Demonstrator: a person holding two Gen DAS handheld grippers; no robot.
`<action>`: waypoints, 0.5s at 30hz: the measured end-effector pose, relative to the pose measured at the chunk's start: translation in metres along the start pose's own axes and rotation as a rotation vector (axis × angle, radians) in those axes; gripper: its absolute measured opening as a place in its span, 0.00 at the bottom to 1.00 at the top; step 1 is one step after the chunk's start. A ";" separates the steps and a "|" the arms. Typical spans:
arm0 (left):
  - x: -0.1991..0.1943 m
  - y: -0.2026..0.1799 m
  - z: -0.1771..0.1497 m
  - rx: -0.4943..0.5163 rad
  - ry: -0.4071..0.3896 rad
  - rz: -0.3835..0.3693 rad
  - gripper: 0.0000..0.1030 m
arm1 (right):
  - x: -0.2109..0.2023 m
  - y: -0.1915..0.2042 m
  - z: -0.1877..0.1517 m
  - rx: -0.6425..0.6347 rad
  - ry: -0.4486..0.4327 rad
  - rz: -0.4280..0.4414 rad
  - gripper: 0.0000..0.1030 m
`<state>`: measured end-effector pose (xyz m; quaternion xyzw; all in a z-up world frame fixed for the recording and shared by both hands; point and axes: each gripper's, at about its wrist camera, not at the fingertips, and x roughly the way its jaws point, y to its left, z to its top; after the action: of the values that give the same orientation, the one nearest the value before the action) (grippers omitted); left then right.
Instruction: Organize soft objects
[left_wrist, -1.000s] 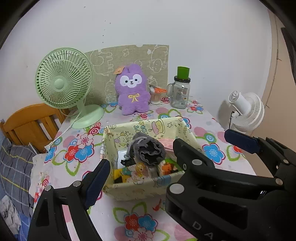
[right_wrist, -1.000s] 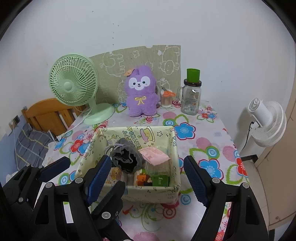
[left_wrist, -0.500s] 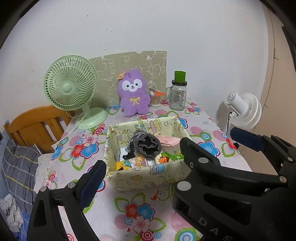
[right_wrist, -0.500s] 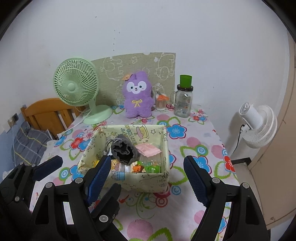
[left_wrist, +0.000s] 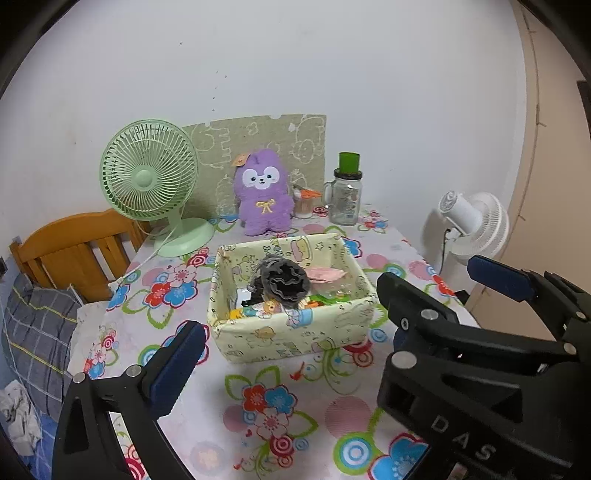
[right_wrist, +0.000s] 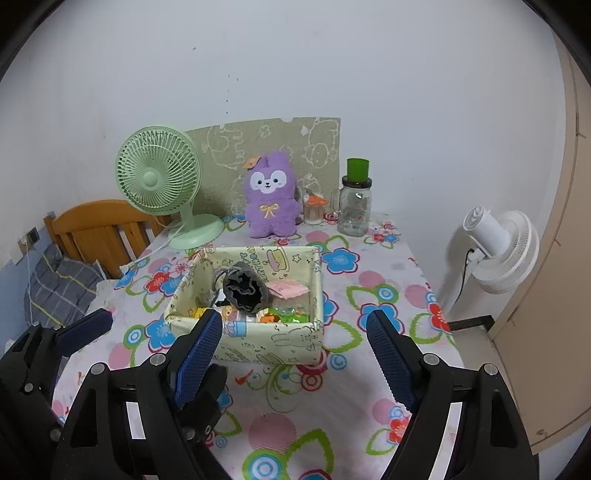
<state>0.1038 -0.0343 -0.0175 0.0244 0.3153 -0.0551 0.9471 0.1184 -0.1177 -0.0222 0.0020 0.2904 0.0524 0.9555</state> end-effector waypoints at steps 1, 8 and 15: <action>-0.003 0.000 -0.001 0.000 -0.003 -0.003 1.00 | -0.005 -0.001 -0.002 -0.002 -0.005 -0.005 0.80; -0.027 -0.004 -0.006 -0.001 -0.039 0.002 1.00 | -0.032 -0.008 -0.007 0.002 -0.042 -0.022 0.80; -0.046 0.003 -0.012 -0.041 -0.064 0.025 1.00 | -0.062 -0.017 -0.014 0.025 -0.095 -0.046 0.80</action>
<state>0.0600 -0.0266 0.0006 0.0072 0.2855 -0.0375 0.9576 0.0611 -0.1413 -0.0005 0.0098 0.2451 0.0266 0.9691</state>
